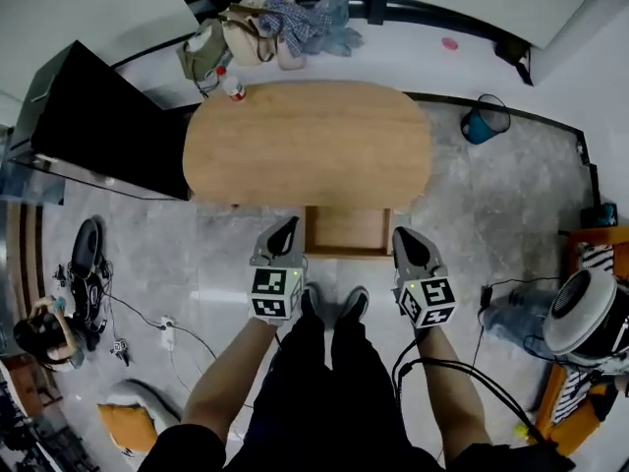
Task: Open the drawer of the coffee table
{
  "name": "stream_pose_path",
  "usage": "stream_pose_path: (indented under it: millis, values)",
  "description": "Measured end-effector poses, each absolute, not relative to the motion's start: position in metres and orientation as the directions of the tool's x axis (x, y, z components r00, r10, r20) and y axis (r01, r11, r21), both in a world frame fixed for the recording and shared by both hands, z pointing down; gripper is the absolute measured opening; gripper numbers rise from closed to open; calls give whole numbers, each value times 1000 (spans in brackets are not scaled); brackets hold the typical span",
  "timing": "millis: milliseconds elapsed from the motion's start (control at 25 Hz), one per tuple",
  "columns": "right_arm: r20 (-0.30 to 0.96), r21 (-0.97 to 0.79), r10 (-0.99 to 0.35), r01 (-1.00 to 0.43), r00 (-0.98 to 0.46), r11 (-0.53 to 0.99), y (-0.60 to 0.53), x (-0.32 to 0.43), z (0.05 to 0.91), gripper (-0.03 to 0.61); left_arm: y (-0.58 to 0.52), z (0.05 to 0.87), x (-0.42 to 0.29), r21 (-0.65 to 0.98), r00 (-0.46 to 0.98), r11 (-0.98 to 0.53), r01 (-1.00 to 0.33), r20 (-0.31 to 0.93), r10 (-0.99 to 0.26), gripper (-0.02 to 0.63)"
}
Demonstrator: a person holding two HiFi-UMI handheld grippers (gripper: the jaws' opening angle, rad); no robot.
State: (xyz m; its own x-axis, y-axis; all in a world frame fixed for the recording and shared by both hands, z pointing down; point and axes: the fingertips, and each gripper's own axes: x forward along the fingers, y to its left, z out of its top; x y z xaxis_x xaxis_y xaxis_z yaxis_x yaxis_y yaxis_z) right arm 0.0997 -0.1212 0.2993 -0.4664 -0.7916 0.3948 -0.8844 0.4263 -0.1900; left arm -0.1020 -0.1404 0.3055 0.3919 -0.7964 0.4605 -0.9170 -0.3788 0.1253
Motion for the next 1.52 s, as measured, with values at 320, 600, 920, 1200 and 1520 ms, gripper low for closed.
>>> stream_pose_path:
  millis: [320, 600, 920, 1200, 1520]
  values:
    - [107, -92, -854, -860, -509, 502, -137, 65, 105, 3, -141, 110, -78, 60, 485, -484, -873, 194, -852, 2]
    - [-77, 21, -862, -865, -501, 501, -136, 50, -11, 3, -146, -12, -90, -23, 483, -483, -875, -26, -875, 2]
    - [-214, 229, -845, -866, -490, 444, -120, 34, -100, 2, -129, -105, -98, -142, 508, -488, -861, -226, -831, 2]
    - [-233, 381, -842, -842, -487, 381, -104, 22, -132, 2, -121, -130, -118, -98, 511, -506, -857, -291, -809, 2]
    - [-216, 332, -855, -859, -471, 389, -97, 1, -121, 2, -117, -115, -131, -76, 574, -579, -812, -289, -766, 2]
